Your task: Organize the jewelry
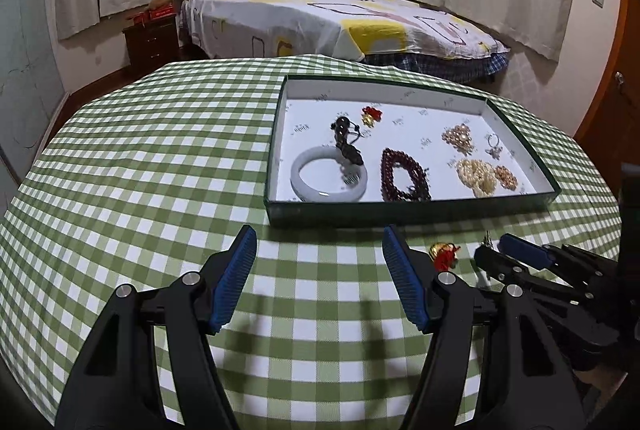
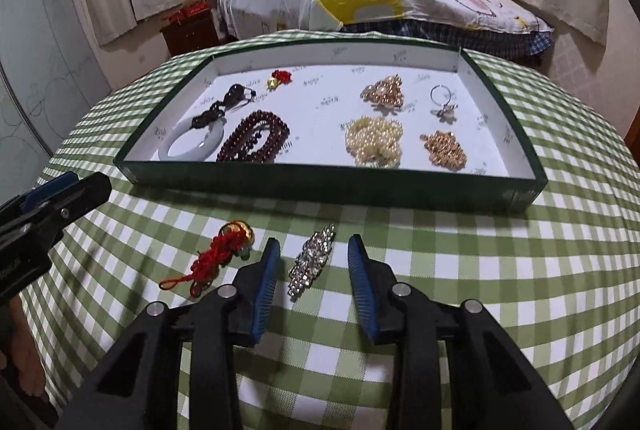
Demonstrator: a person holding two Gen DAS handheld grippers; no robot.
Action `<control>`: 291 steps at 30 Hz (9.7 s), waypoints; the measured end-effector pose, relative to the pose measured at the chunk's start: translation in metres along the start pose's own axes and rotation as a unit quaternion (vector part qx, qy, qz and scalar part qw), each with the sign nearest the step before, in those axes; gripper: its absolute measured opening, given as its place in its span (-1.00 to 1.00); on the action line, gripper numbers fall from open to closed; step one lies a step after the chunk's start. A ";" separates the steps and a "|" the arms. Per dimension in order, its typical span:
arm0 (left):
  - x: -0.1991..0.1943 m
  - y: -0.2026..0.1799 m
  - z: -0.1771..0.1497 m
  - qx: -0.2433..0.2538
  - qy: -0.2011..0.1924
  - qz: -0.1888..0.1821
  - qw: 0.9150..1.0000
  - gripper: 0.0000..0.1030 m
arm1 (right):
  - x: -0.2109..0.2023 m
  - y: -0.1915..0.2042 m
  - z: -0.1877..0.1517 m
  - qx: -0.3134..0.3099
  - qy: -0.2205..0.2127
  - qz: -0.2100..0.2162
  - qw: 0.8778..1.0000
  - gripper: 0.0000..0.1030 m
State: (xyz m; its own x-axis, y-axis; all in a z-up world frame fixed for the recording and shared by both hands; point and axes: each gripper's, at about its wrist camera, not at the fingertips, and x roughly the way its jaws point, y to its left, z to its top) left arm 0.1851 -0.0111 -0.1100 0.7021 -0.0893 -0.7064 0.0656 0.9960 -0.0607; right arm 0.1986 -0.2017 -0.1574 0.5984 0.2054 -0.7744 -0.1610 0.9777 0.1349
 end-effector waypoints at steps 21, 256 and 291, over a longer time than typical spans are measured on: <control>0.012 -0.041 -0.016 0.039 0.025 -0.035 0.998 0.20 | -0.018 -0.028 -0.010 0.013 -0.012 -0.017 1.000 -0.72; -0.199 -0.020 0.021 0.000 -0.163 0.032 0.986 0.92 | -0.219 0.014 0.015 -0.008 -0.221 -0.075 0.972 0.54; -0.203 -0.019 0.022 -0.002 -0.168 0.031 0.985 0.92 | -0.219 0.015 0.016 -0.008 -0.222 -0.074 0.972 0.54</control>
State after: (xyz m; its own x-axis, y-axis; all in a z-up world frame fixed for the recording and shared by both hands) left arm 0.0574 -0.0122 0.0501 0.9001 -0.0236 -0.4350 0.0129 0.9995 -0.0276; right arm 0.0781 -0.2316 0.0241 0.8949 0.0641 -0.4417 -0.0570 0.9979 0.0293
